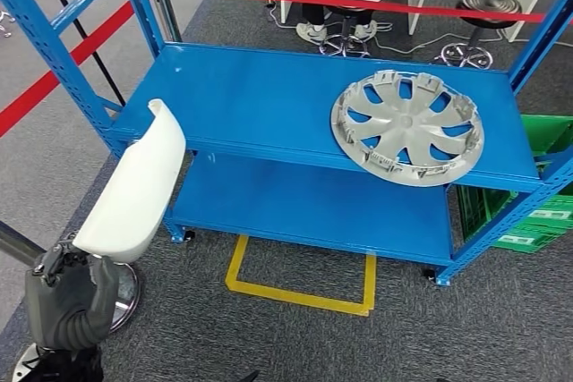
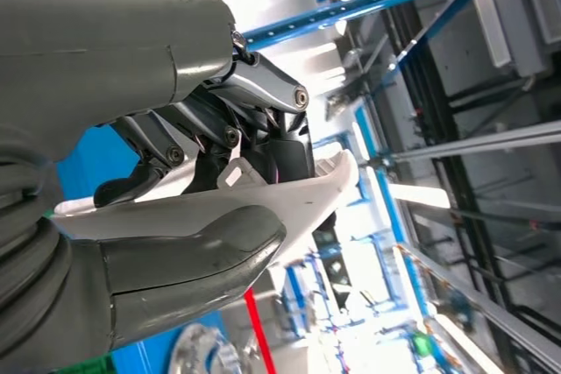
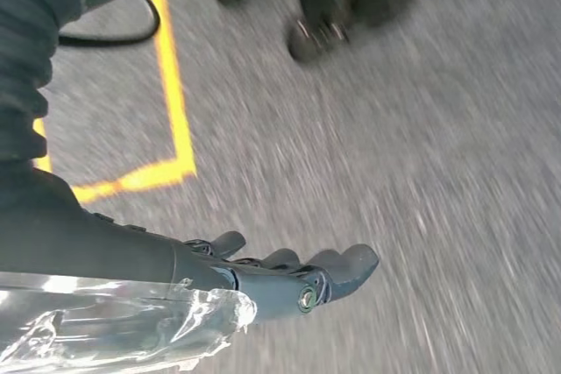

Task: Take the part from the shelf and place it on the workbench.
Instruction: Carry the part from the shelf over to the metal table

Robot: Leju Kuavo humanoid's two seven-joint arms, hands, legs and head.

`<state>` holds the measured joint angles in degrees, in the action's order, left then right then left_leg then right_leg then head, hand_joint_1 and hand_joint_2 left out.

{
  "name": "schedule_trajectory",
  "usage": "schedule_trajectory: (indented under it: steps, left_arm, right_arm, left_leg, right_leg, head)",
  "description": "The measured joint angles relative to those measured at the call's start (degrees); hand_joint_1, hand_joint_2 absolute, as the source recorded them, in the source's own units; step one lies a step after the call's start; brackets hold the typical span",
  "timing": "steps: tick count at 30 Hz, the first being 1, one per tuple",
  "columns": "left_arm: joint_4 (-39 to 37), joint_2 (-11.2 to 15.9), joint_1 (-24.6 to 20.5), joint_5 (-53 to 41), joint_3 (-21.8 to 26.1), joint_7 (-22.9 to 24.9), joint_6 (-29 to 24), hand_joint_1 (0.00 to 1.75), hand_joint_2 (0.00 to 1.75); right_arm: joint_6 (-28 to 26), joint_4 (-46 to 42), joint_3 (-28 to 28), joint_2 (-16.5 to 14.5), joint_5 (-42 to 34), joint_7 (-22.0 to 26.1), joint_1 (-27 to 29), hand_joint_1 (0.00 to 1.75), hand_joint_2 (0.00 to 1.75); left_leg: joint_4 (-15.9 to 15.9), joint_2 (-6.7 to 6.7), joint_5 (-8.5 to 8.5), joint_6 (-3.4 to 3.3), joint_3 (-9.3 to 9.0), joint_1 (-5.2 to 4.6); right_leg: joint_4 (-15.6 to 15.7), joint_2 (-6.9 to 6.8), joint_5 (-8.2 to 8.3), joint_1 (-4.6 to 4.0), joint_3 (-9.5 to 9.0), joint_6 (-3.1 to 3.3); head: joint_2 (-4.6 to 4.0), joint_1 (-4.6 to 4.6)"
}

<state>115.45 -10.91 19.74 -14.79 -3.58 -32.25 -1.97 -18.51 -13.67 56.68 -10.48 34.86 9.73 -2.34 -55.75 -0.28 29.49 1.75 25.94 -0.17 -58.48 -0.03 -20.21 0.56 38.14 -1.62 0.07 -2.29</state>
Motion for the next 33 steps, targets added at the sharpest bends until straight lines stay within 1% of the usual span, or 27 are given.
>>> schedule_trajectory:
  steps: [2,3,4,5,7,8,9,10,11,12,13,14,15,17,18,20,22,23,24,25,26,27,29,30,31,32,33]
  left_arm:
    - [0.0,-0.3,0.2,0.1,0.3,-0.1,0.5,1.75,1.75]
    - [0.0,-0.5,0.2,0.2,0.4,-0.1,0.5,1.75,1.75]
    - [0.0,-0.6,0.3,0.2,0.6,-0.2,0.6,1.75,1.75]
    - [0.0,-0.7,0.3,0.2,0.7,-0.2,0.7,1.75,1.75]
    - [0.0,-1.0,0.3,0.2,0.9,-0.2,0.7,1.75,1.75]
    - [0.0,-1.1,0.3,0.2,1.0,-0.3,0.8,1.75,1.75]
    - [0.0,-1.2,0.4,0.2,1.2,-0.3,0.8,1.75,1.75]
    - [0.0,-1.2,0.4,0.2,1.3,-0.4,0.8,1.75,1.75]
    - [0.0,-1.3,0.4,0.2,1.4,-0.6,0.9,1.75,1.75]
    - [0.0,-1.5,0.4,0.2,1.5,-0.7,1.0,1.75,1.75]
    - [0.0,-1.6,0.4,0.3,1.6,-0.8,1.1,1.75,1.75]
    - [0.0,-1.7,0.4,0.3,1.7,-0.9,1.2,1.75,1.75]
    - [0.0,-1.8,0.3,0.3,1.8,-1.0,1.3,1.75,1.75]
    - [0.0,-2.1,0.1,0.3,1.8,-1.2,1.4,1.75,1.75]
    - [0.0,-2.2,0.1,0.3,1.8,-1.2,1.4,1.75,1.75]
    - [-0.1,-2.3,-0.2,0.3,1.8,-1.3,1.6,1.75,1.75]
    - [-0.3,-2.5,-0.8,0.2,1.8,-1.2,1.8,1.75,1.75]
    - [-0.4,-2.5,-1.1,0.0,1.8,-1.2,1.9,1.75,1.75]
    - [-0.6,-2.6,-1.4,-0.2,1.7,-1.1,1.8,1.75,1.75]
    - [-0.7,-2.6,-1.7,-0.4,1.6,-0.9,1.7,1.75,1.75]
    - [-0.9,-2.8,-2.0,-0.6,1.5,-0.7,1.5,1.75,1.75]
    - [-0.9,-2.9,-2.4,-0.8,1.4,-0.4,1.3,1.75,1.75]
    - [-1.0,-3.1,-3.0,-1.0,1.0,-0.1,1.0,1.75,1.75]
    - [-1.0,-3.2,-3.1,-1.1,0.9,0.0,0.9,1.75,1.75]
    - [-1.0,-3.2,-3.2,-1.1,0.9,0.0,0.9,1.75,1.75]
    - [-1.1,-3.3,-3.3,-1.1,0.8,0.0,0.8,1.75,1.75]
    - [-1.1,-3.4,-3.4,-1.1,0.8,0.1,0.7,1.75,1.75]
  right_arm:
    - [-3.0,-0.1,0.7,-0.1,-0.1,1.7,-0.2,0.0,1.75]
    - [-3.5,-0.2,1.0,-0.2,-0.1,2.2,-0.2,0.0,1.75]
    - [-3.7,-0.2,1.2,-0.2,-0.2,2.4,-0.1,0.0,1.75]
    - [-3.8,-0.2,1.4,-0.3,-0.2,2.5,-0.1,0.0,1.75]
    - [-3.9,-0.2,1.8,-0.4,-0.3,3.0,-0.2,0.0,1.75]
    - [-4.0,-0.2,1.9,-0.4,-0.3,3.5,-0.3,0.0,1.75]
    - [-4.1,-0.2,2.1,-0.5,-0.4,4.3,-0.4,0.0,1.75]
    - [-4.2,-0.2,2.3,-0.5,-0.4,5.2,-0.4,0.0,1.75]
    - [-4.3,-0.2,2.5,-0.5,-0.5,6.0,-0.6,0.0,1.75]
    - [-4.3,-0.2,2.7,-0.5,-0.7,6.7,-0.7,0.0,1.75]
    - [-4.4,-0.2,3.0,-0.5,-0.9,7.1,-1.0,0.0,1.75]
    - [-4.4,-0.2,3.2,-0.5,-1.2,7.4,-1.3,0.0,1.75]
    - [-4.5,-0.2,3.5,-0.5,-1.5,7.7,-1.5,0.0,1.75]
    - [-4.7,-0.3,4.0,-0.6,-2.1,8.1,-1.7,0.0,1.75]
    - [-4.9,-0.3,4.3,-0.6,-2.5,8.3,-1.8,0.0,1.75]
    - [-5.5,-0.3,5.1,-0.8,-3.5,8.4,-1.9,0.0,1.75]
    - [-6.0,-0.3,5.9,-1.1,-4.5,8.6,-2.1,0.0,1.75]
    - [-6.1,-0.3,6.3,-1.3,-4.8,8.8,-2.2,0.0,1.75]
    - [-6.1,-0.3,6.7,-1.5,-5.2,9.0,-2.2,0.0,1.75]
    - [-6.1,-0.3,7.0,-1.7,-5.5,9.2,-2.3,0.0,1.75]
    - [-6.0,-0.3,7.3,-1.9,-5.7,9.5,-2.4,0.0,1.75]
    - [-6.0,-0.3,7.6,-2.1,-5.9,9.7,-2.5,0.0,1.75]
    - [-5.9,-0.3,8.0,-2.5,-6.1,9.9,-2.9,0.0,1.75]
    - [-5.9,-0.3,8.1,-2.6,-6.2,10.0,-3.1,0.0,1.75]
    - [-5.9,-0.3,8.2,-2.6,-6.2,10.1,-3.2,0.0,1.75]
    - [-5.8,-0.3,8.3,-2.7,-6.3,10.3,-3.2,0.0,1.75]
    - [-5.7,-0.3,8.5,-2.7,-6.4,10.5,-3.1,0.0,1.75]
  left_leg:
    - [1.1,0.05,-0.38,-0.85,0.19,-0.17]
    - [1.2,0.12,-0.99,-1.34,0.67,-0.18]
    - [1.2,0.19,-1.65,-1.81,1.2,-0.14]
    - [1.3,0.27,-2.32,-2.18,1.84,-0.07]
    - [1.2,0.3,-3.64,-2.57,3.33,-0.21]
    - [1.2,0.31,-4.34,-2.62,4.19,-0.32]
    - [1.2,0.32,-5.06,-2.63,5.09,-0.43]
    - [1.1,0.32,-5.75,-2.59,5.99,-0.51]
    - [1.0,0.31,-6.37,-2.48,6.83,-0.55]
    - [0.8,0.3,-6.93,-2.31,7.56,-0.57]
    - [0.5,0.29,-7.39,-2.07,8.18,-0.65]
    - [0.3,0.36,-7.82,-1.81,8.57,-0.72]
    - [0.1,0.49,-8.23,-1.53,8.8,-0.76]
    - [0.2,0.75,-8.68,-0.98,9.03,-0.75]
    - [0.0,0.74,-8.32,-0.62,9.31,-0.69]
    - [-3.0,0.59,-4.81,0.23,10.72,-0.54]
    - [-10.1,0.51,0.64,0.93,13.19,-0.26]
    - [-13.5,0.51,2.33,1.1,14.18,-0.13]
    - [-15.6,0.5,2.87,1.17,14.46,-0.05]
    - [-15.6,0.47,2.33,1.15,13.7,0.01]
    - [-13.4,0.29,1.04,1.05,11.8,0.06]
    - [-9.6,-0.5,-0.35,0.89,9.0,0.13]
    - [-1.9,-3.22,-2.0,0.43,3.71,0.28]
    - [0.2,-4.15,-2.14,0.19,2.39,0.31]
    - [1.0,-4.35,-2.11,-0.1,1.99,0.25]
    - [1.1,-3.64,-2.27,-0.48,2.17,0.24]
    - [1.2,-2.89,-2.45,-0.91,2.29,0.24]
  right_leg:
    - [0.6,-0.01,1.26,0.13,0.3,-0.73]
    - [0.5,-0.03,0.96,0.24,0.64,-1.04]
    - [-0.6,-0.03,-0.49,0.3,1.19,-1.27]
    - [-3.0,-0.02,-2.98,0.31,2.02,-1.43]
    - [-10.6,-0.01,-8.85,0.22,3.9,-1.58]
    - [-14.1,-0.01,-10.45,0.17,4.36,-1.6]
    - [-16.0,-0.01,-10.7,0.12,4.02,-1.54]
    - [-16.0,-0.01,-9.8,0.06,2.67,-1.42]
    - [-14.0,-0.01,-8.39,-0.02,0.28,-1.26]
    - [-10.3,-0.01,-7.58,-0.1,-2.95,-1.06]
    - [-5.9,0.0,-7.68,-0.2,-6.36,-0.91]
    - [-2.3,0.07,-8.22,-0.28,-8.72,-0.73]
    - [0.1,0.16,-8.97,-0.38,-10.1,-0.48]
    - [1.1,0.38,-9.04,-0.48,-9.89,0.34]
    - [1.1,0.46,-8.68,-0.43,-9.56,0.82]
    - [1.2,0.75,-7.54,-0.19,-8.5,1.56]
    - [1.2,1.29,-6.36,-0.11,-7.25,1.83]
    - [1.2,1.63,-5.77,-0.09,-6.61,1.81]
    - [1.1,2.05,-5.22,-0.07,-5.97,1.73]
    - [1.1,2.53,-4.7,-0.05,-5.31,1.59]
    - [1.1,3.1,-4.23,-0.01,-4.75,1.41]
    - [1.1,3.72,-3.79,0.04,-4.3,1.2]
    - [1.0,4.94,-3.01,0.0,-3.51,0.68]
    - [0.9,5.53,-2.64,-0.02,-3.19,0.36]
    - [1.0,6.1,-2.27,-0.02,-2.88,0.0]
    - [1.1,6.66,-1.9,0.03,-2.55,-0.38]
    - [0.9,6.43,-1.84,0.05,-2.2,-0.67]
  head:
    - [0.0,0.02]
    - [0.0,0.02]
    - [0.0,0.15]
    - [0.0,0.24]
    - [0.0,0.45]
    - [0.0,0.44]
    - [0.0,0.44]
    - [0.0,0.43]
    - [0.0,0.43]
    - [0.0,0.42]
    - [0.0,0.43]
    - [0.0,0.34]
    - [-0.01,0.32]
    - [-0.01,0.35]
    - [-0.01,0.44]
    - [0.0,0.29]
    - [0.0,0.1]
    - [0.0,0.11]
    - [0.0,0.09]
    - [0.0,0.1]
    - [0.0,0.1]
    - [0.0,0.1]
    - [0.0,0.13]
    - [0.0,0.12]
    - [0.0,0.15]
    - [0.0,0.14]
    - [0.0,0.14]
